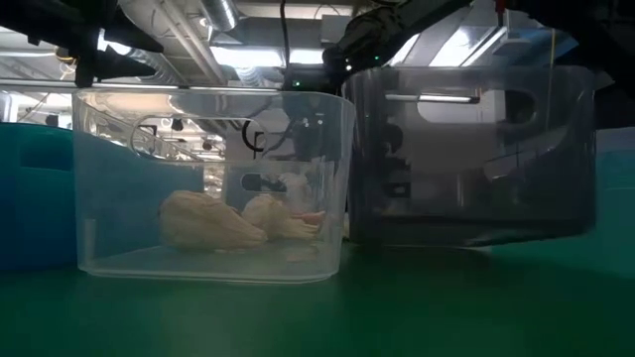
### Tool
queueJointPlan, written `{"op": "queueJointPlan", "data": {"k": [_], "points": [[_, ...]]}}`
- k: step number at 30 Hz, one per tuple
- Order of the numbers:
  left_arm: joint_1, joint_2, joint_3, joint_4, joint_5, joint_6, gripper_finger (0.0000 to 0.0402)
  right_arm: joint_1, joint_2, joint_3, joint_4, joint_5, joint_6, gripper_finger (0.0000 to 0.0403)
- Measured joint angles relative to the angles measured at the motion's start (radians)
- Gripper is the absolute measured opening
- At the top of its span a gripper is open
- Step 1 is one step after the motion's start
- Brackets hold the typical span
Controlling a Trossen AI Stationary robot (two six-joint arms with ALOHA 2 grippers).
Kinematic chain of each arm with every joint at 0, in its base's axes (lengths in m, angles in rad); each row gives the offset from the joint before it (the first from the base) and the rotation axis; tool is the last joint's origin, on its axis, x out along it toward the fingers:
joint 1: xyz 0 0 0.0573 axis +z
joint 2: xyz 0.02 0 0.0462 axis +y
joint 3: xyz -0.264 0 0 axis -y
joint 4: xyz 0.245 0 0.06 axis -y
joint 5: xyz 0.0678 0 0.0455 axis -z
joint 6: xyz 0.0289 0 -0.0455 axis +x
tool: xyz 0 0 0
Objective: Sort produce into baskets
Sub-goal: Put the white garlic into the transparent bin
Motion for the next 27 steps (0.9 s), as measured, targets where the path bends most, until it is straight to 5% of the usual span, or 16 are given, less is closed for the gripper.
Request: {"op": "queueJointPlan", "data": {"k": [10, 27], "points": [[0.0, 0.0, 0.0, 0.0, 0.0, 0.001, 0.0237, 0.0, -0.007, -0.002, -0.015, -0.05, -0.001, 0.0214], [0.0, 0.0, 0.0, -0.008, 0.0, 0.018, 0.0237, 0.0, 0.001, 0.154, -0.11, -0.043, -0.049, 0.0218]]}}
